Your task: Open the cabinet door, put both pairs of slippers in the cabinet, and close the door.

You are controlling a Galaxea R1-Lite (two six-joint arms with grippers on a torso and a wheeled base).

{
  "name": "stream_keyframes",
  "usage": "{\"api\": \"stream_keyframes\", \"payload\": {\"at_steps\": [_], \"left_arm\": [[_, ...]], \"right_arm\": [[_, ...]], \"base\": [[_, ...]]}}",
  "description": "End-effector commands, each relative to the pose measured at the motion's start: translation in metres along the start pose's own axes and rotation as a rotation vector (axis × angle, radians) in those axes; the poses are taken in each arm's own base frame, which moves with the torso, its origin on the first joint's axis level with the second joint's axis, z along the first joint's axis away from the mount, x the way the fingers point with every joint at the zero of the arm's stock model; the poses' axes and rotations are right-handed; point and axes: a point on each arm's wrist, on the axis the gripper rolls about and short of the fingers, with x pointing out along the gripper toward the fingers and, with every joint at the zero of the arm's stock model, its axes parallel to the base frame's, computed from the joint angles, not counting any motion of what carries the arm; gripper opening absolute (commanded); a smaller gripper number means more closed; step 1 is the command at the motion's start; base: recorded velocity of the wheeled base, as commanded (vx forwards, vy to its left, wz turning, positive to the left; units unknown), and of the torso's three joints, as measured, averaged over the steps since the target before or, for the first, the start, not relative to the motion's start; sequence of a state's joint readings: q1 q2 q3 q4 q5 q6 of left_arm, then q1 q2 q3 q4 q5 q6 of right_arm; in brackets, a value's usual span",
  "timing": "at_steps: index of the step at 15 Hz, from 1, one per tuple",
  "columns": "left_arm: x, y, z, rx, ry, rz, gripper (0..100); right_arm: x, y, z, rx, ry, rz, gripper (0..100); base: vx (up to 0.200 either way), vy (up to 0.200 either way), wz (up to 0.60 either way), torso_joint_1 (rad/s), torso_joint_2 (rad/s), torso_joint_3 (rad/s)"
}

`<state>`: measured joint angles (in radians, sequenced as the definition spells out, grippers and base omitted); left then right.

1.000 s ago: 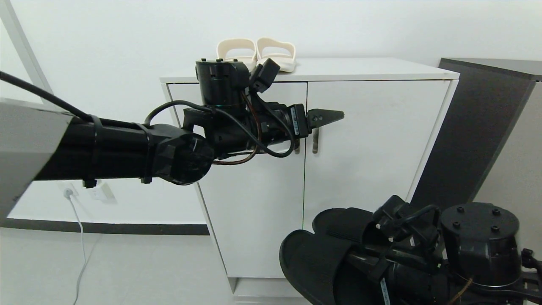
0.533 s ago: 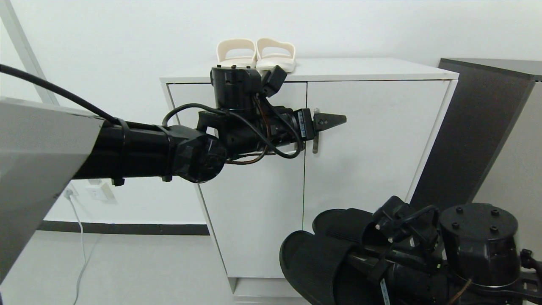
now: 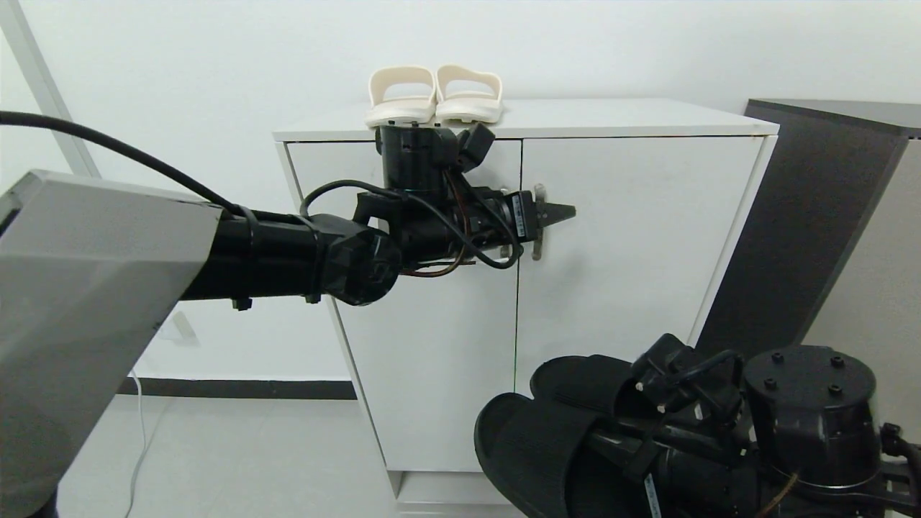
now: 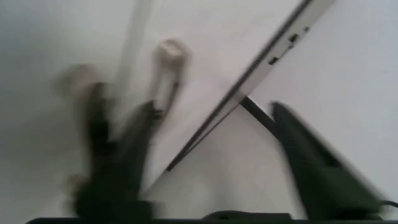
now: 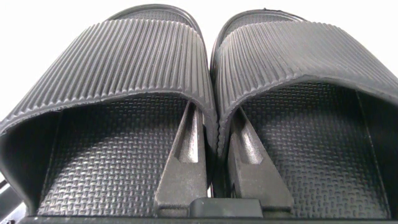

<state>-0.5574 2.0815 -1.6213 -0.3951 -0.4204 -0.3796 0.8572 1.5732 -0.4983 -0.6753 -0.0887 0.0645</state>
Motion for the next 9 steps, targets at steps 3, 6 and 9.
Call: {"api": "stream_keyframes", "payload": {"at_steps": [3,6,9], "left_arm": [[-0.006,-0.003,-0.001,-0.005,0.011,-0.003,0],[-0.014,-0.007,-0.002,-0.008,0.018,-0.002,0],[-0.037,-0.025,-0.008,-0.013,0.043,-0.013,0]], "right_arm": [[0.000,0.001,-0.003,-0.004,0.012,0.005,0],[-0.003,0.004,-0.004,-0.008,0.012,0.035,0],[-0.008,0.007,-0.008,-0.049,0.018,0.081,0]], "base": [[0.000,0.000,0.00,0.000,0.00,0.000],[0.000,0.000,0.00,0.000,0.00,0.000],[0.000,0.000,0.00,0.000,0.00,0.000]]}}
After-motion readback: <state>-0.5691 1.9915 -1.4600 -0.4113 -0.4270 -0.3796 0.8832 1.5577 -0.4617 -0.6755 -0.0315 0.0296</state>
